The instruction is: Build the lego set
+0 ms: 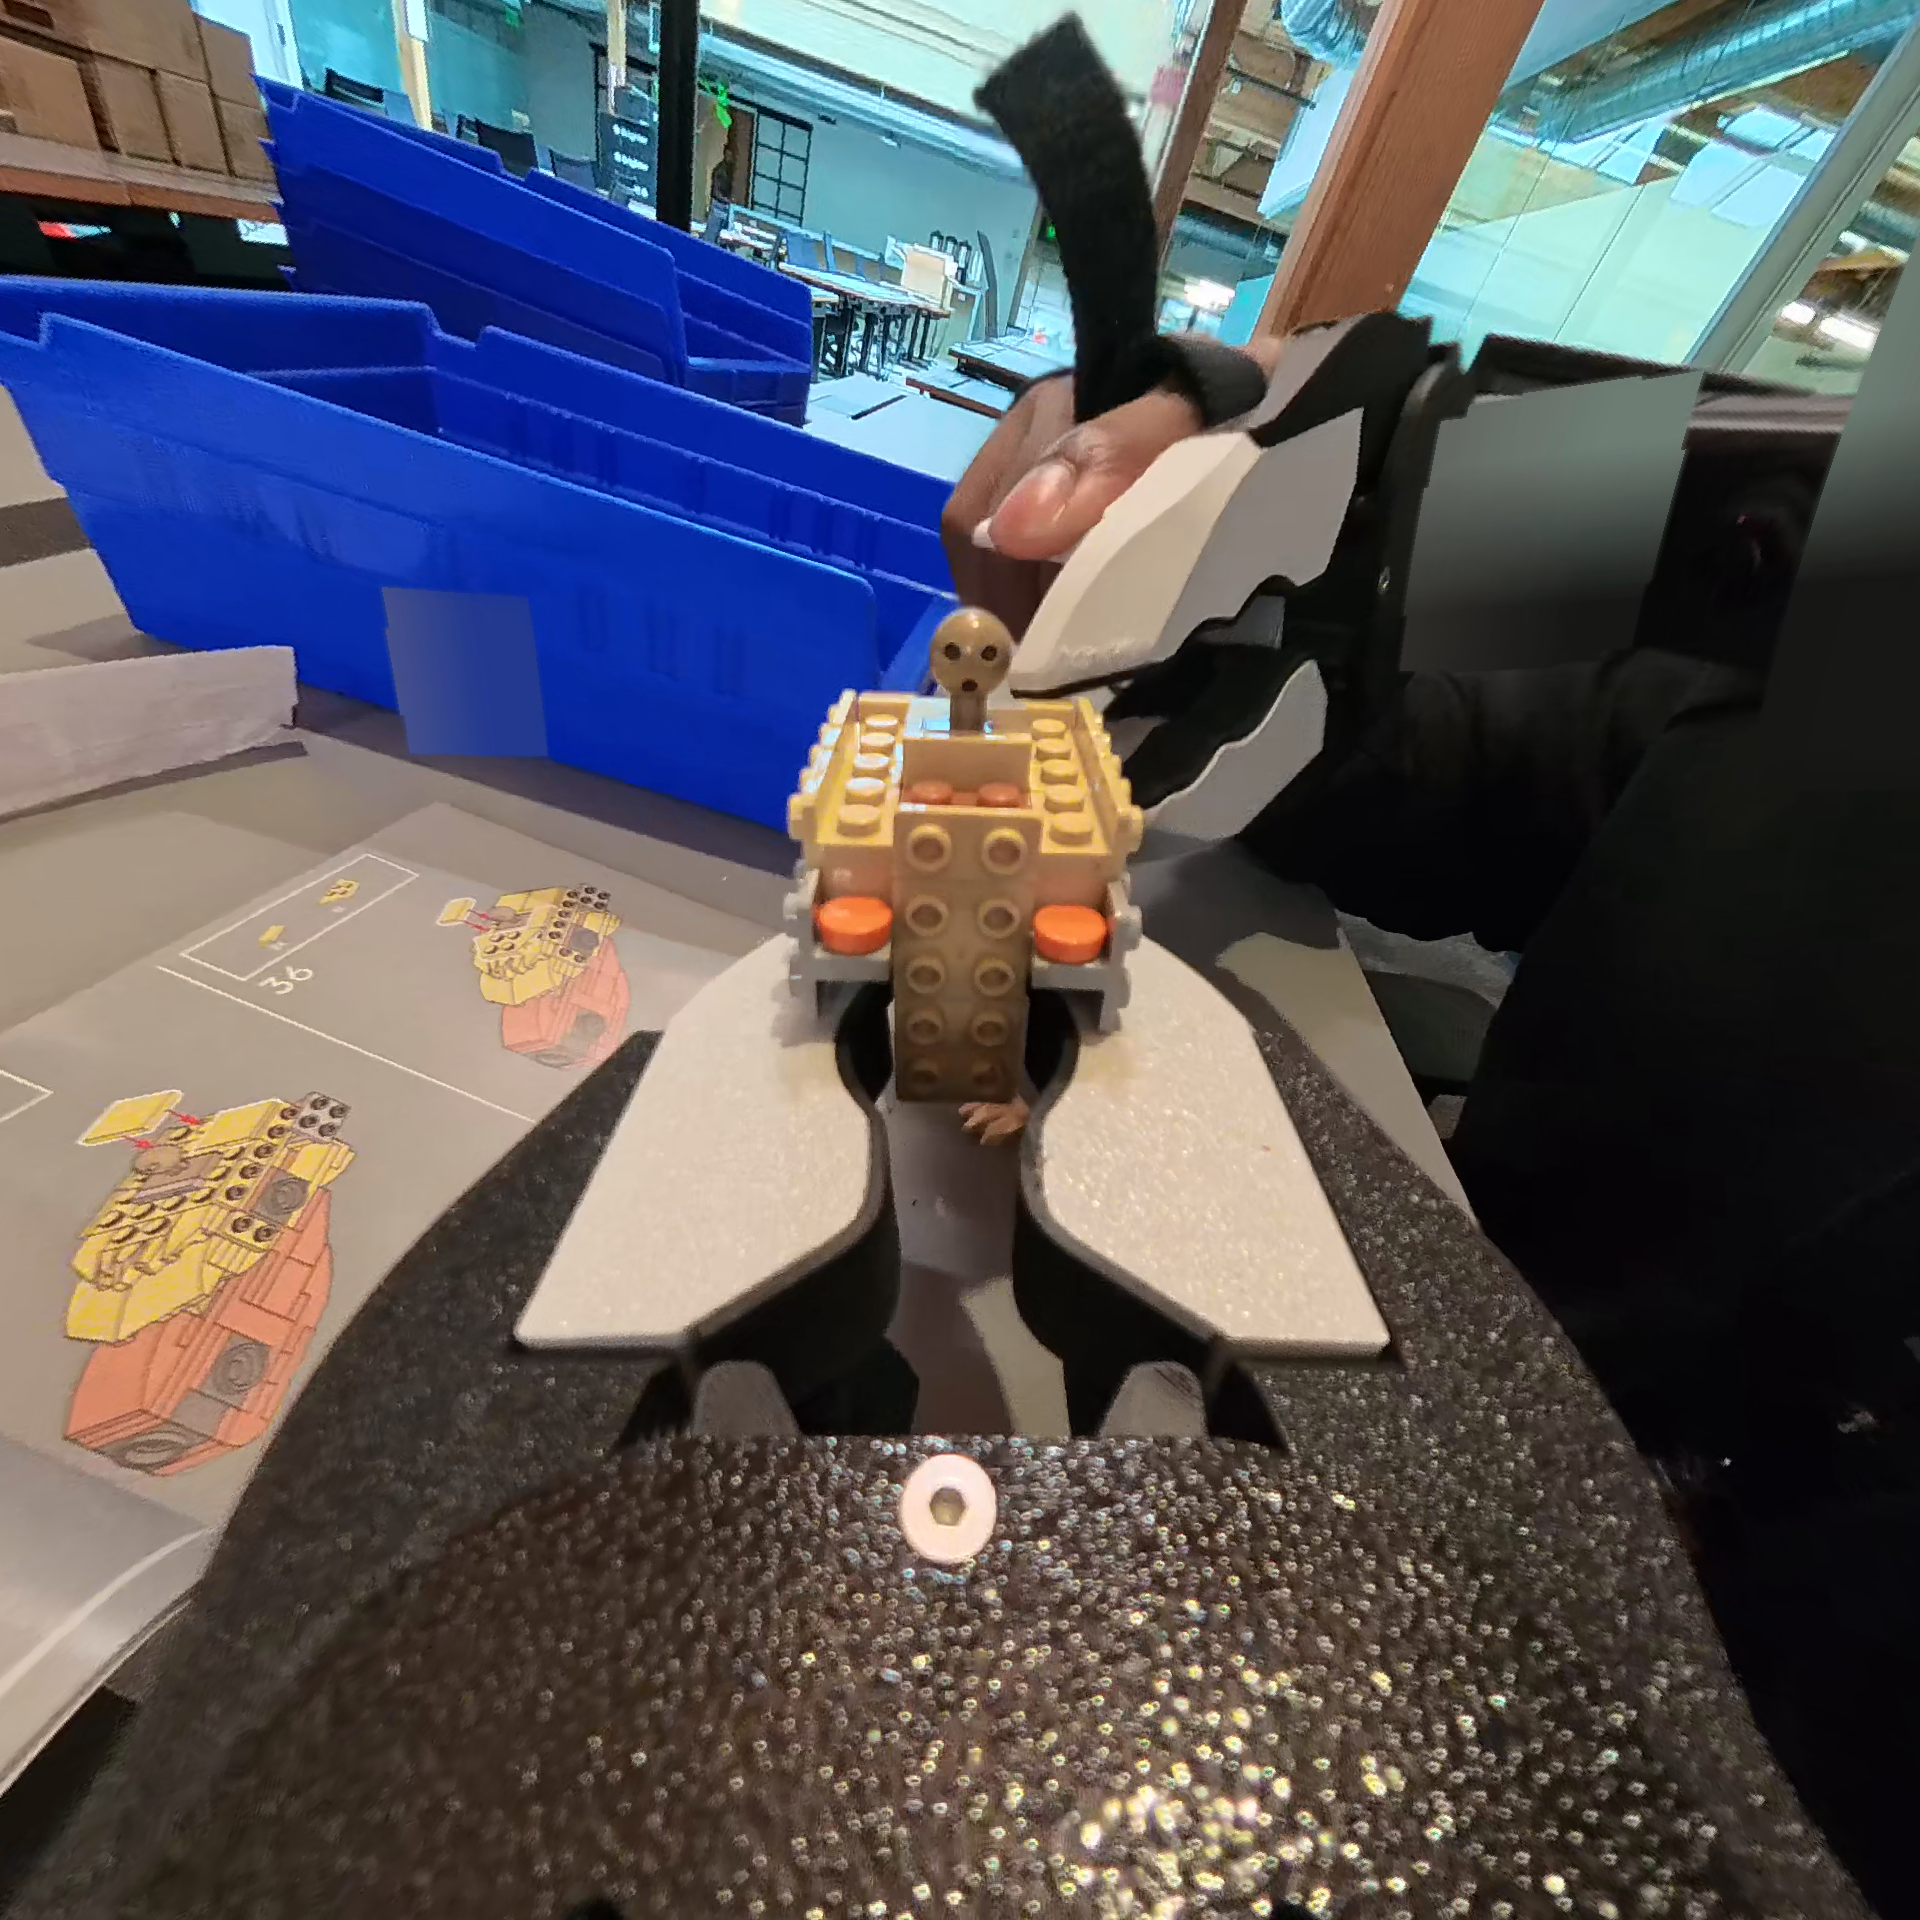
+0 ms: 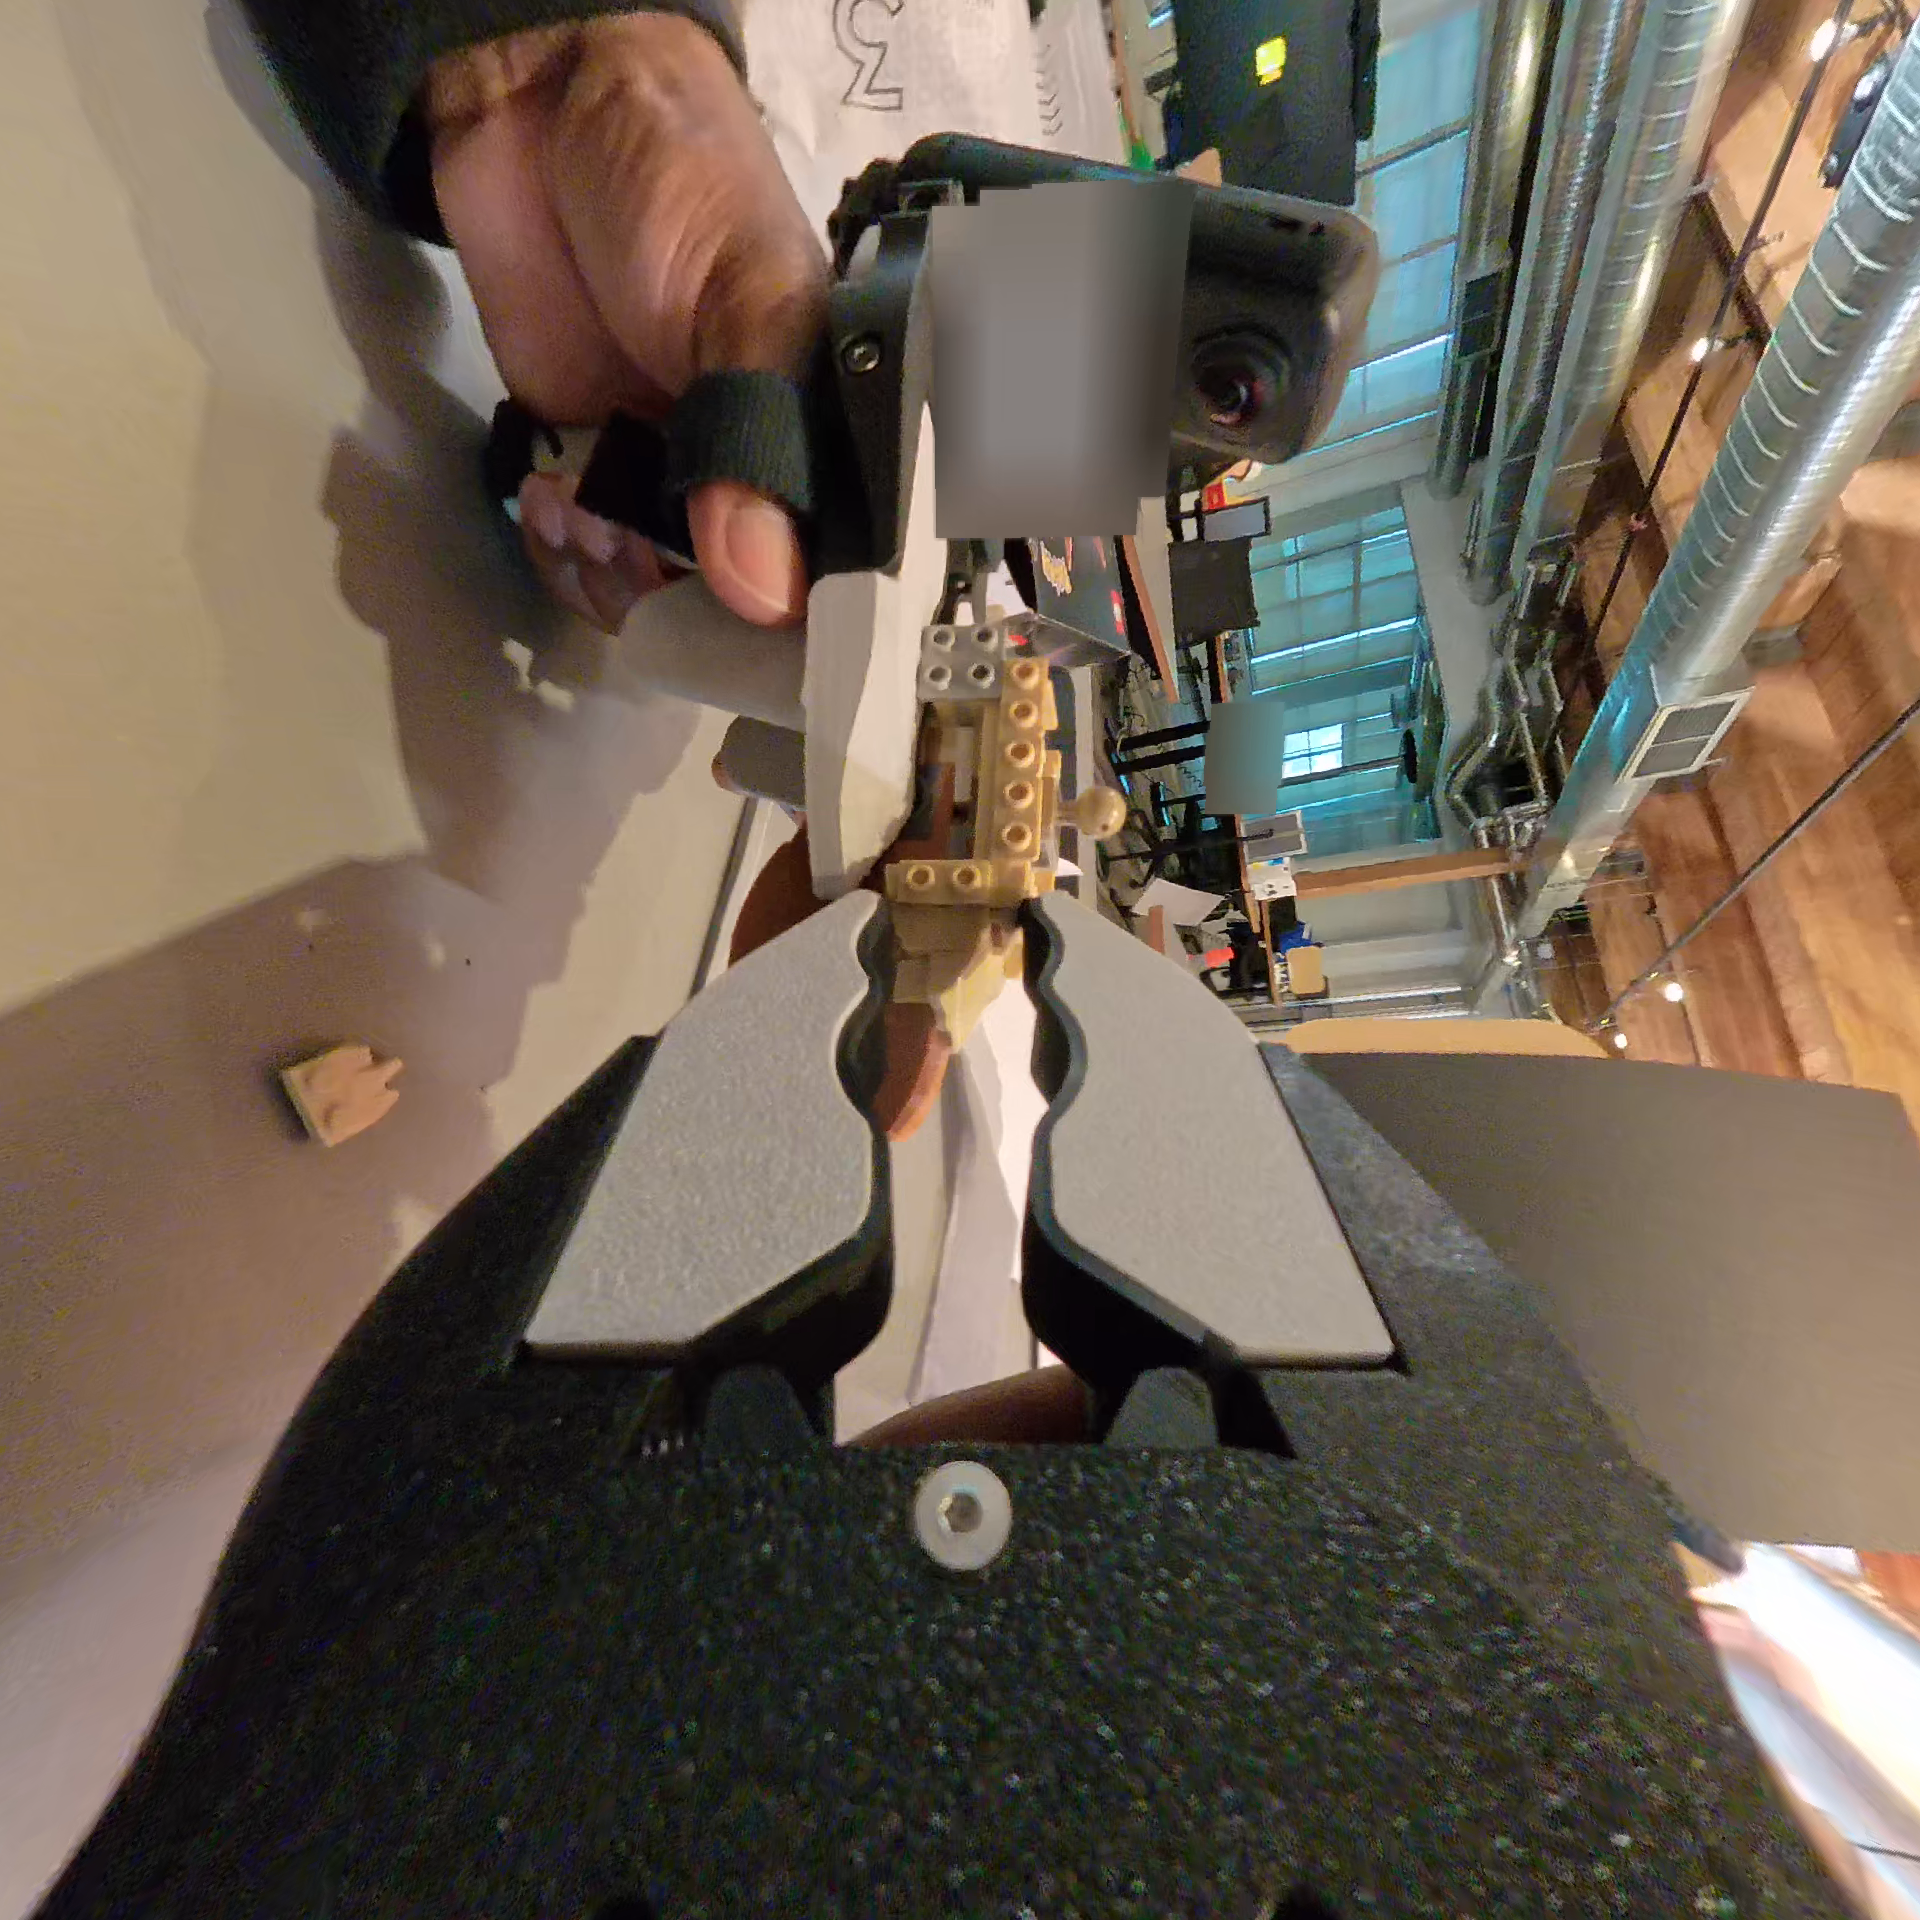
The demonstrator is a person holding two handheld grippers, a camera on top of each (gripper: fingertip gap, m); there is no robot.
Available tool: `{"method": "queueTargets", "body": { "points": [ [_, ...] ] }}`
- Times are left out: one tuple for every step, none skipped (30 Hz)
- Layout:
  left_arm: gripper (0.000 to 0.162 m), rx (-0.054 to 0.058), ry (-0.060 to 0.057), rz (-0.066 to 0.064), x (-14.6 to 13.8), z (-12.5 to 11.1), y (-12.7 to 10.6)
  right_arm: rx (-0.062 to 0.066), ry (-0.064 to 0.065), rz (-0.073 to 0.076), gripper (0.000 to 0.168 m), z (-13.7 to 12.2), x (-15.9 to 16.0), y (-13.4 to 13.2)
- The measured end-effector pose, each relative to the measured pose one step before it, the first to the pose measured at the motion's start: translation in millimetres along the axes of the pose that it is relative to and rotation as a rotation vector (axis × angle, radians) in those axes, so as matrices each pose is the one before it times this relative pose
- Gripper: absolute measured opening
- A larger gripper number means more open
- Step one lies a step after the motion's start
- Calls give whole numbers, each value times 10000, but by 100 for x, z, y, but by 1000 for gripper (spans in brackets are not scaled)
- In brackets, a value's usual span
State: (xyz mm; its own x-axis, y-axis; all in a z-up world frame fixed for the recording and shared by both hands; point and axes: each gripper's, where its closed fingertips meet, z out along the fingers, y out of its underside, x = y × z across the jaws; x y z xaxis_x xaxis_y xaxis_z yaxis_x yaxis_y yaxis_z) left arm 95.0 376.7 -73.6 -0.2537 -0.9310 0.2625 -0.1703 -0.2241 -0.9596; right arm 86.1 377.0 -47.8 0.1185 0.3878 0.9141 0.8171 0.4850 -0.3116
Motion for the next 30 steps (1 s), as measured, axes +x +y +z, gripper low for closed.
{"method": "queueTargets", "body": {
  "points": [
    [21,140,59,-117,-6,-61,-181,145,115,290,24,40,144,-41],
    [22,79,71,-89,19,-65,-101,140,61,282,24,20,58,-37],
    [22,14,25,-11,15,-18,-12,39,-45,341,27,30,-59,69],
    [22,46,-32,17,-21,-42,-54,42,-117,324,36,0,-102,52],
    [22,67,13,8,25,-64,-86,83,-2,246,38,-54,79,4],
    [22,80,32,-47,-9,-92,-98,105,59,184,38,-76,166,-62],
    [22,106,19,-115,-89,-127,-144,107,23,180,39,-73,124,-94],
    [22,141,46,-210,-109,-155,-168,90,40,195,41,-25,134,-109],
    [22,183,123,-304,-60,-191,-221,73,75,186,42,-8,174,-103],
    [22,211,141,-366,-60,-196,-252,69,21,154,42,13,71,-103],
    [22,239,170,-380,-44,-204,-299,59,35,133,43,18,76,-83],
    [22,234,186,-372,9,-185,-316,42,94,116,43,27,142,-48],
    [22,205,199,-351,56,-125,-255,10,47,95,43,41,71,-20],
    [22,157,195,-332,85,-75,-179,-5,42,82,43,46,58,-10],
    [22,104,193,-295,111,-24,-91,21,111,68,43,17,144,-64],
    [22,71,127,-217,76,0,-53,42,43,64,43,3,56,-104],
    [22,54,78,-136,48,23,-39,39,42,86,43,-7,85,-89],
    [22,26,72,-103,70,25,-1,25,51,74,43,-9,110,-67],
    [22,15,65,-107,49,31,5,30,38,51,43,-6,72,-55],
    [22,10,58,-115,28,30,13,16,-2,59,43,5,37,-30],
    [22,-16,38,-112,6,36,56,24,5,60,43,-3,27,-44],
    [22,-50,10,-89,-23,43,85,25,-16,46,43,4,-11,-56],
    [22,-89,3,-73,-27,66,133,9,-35,11,43,7,-44,-48],
    [22,-108,-13,-84,-26,82,172,-5,3,-33,43,27,-19,-41],
    [22,-147,3,-106,3,96,235,-12,-38,-58,43,21,-89,-13],
    [22,-198,33,-141,20,116,297,-20,-73,-42,44,35,-133,-7],
    [22,-220,100,-162,107,121,350,-9,-53,-28,45,22,-97,-7],
    [22,-229,134,-171,150,122,350,10,-96,-19,45,-3,-150,-44],
    [22,-177,62,-121,62,96,290,15,-169,-14,45,-21,-230,-37],
    [22,-147,17,-74,24,72,224,17,-129,-26,45,-37,-200,-40]
  ]
}}
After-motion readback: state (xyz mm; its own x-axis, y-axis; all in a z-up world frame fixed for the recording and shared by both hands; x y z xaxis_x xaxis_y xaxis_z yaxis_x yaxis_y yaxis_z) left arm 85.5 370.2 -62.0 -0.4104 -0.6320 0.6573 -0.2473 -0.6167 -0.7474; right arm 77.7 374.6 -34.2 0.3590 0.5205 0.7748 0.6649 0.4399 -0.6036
